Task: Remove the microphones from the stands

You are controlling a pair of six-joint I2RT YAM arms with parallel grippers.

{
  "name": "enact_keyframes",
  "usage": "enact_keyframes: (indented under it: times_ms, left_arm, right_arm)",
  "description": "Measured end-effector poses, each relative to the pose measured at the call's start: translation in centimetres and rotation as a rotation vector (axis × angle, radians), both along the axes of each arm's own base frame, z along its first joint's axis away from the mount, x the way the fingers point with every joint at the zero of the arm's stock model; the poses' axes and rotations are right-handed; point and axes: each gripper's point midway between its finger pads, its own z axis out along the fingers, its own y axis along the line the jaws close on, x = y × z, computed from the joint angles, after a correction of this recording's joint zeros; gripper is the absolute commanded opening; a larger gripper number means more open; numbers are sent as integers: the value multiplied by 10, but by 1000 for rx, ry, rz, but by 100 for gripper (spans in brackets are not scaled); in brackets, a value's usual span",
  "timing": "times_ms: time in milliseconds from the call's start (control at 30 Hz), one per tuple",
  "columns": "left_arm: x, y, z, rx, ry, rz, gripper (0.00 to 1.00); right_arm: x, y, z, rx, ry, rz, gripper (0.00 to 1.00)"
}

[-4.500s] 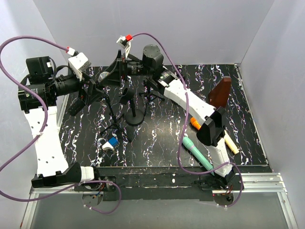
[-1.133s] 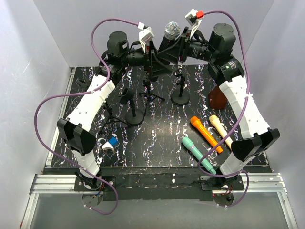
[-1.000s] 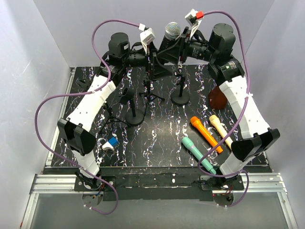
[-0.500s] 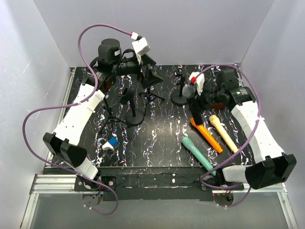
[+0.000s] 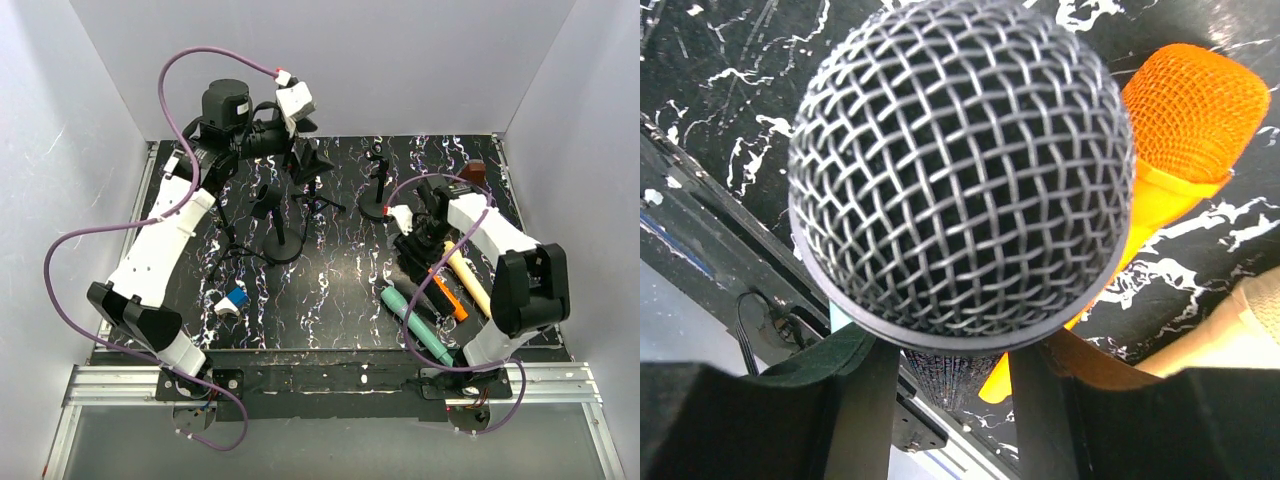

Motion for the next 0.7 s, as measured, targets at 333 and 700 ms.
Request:
enact_keyframes:
  times_ms: [333, 700]
  left_arm:
    - [29, 62, 68, -19, -175, 257, 98]
    - [2, 190, 70, 138, -240, 639, 98]
  right_arm:
    - [-5, 0, -30, -46, 145, -67, 20]
    - [-8, -2, -38, -81, 193, -62, 60]
